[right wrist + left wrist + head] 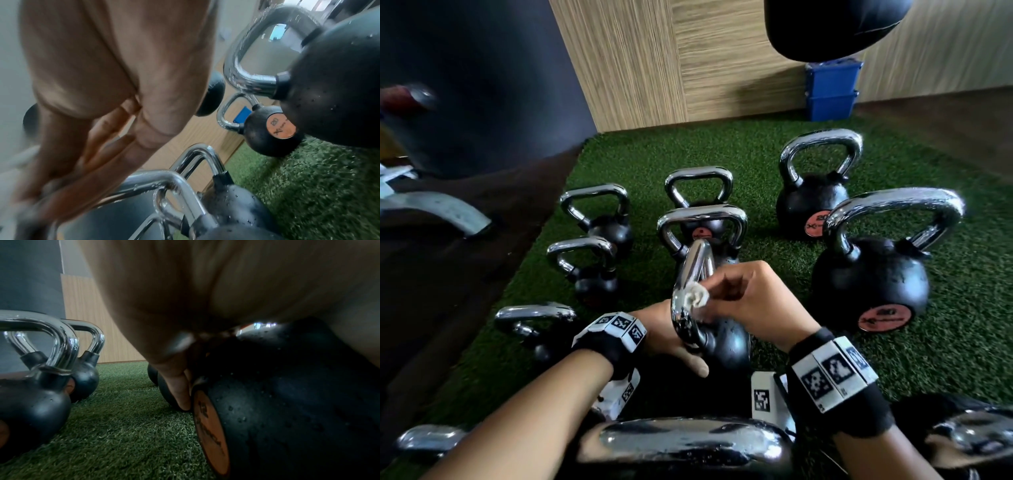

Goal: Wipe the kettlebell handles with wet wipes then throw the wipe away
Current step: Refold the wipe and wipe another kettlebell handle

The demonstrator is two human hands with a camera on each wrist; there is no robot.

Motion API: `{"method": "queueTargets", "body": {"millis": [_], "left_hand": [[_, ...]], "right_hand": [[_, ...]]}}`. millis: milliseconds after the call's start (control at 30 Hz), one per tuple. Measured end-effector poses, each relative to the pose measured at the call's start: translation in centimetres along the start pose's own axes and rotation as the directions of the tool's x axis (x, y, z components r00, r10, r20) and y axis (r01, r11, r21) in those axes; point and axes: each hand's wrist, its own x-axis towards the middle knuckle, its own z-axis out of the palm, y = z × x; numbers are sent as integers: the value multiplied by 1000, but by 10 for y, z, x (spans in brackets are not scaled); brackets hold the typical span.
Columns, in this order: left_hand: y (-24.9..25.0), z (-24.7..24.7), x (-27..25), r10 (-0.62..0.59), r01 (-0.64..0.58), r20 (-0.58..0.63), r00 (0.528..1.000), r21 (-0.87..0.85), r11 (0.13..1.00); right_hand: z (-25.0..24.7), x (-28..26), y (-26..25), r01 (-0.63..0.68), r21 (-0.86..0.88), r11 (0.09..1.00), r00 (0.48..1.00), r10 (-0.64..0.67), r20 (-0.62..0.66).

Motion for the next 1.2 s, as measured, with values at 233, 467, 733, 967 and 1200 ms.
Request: {"method": "queueTargets", "body": {"millis": [233, 467, 733, 967, 1200], "left_hand": [[-2, 0, 2, 9, -12, 32, 999, 96, 995], [-6, 2, -5, -90, 87, -19, 996, -140, 986], [7, 10, -12, -20, 18, -62, 998, -31, 999], [-3, 19, -15, 9, -9, -98, 995, 3, 1000], [-11, 25, -11, 124, -126, -150, 981, -9, 992]], "right_hand": [[0, 2, 9, 4, -77, 997, 998, 1, 67], [5, -5, 43, 57, -313, 948, 996, -33, 83], [-2, -4, 42, 156, -534, 831, 952, 17, 305], [5, 2, 37, 190, -429, 883, 911, 4, 413], [9, 16, 35, 200, -492, 847, 871, 76, 485]]}}
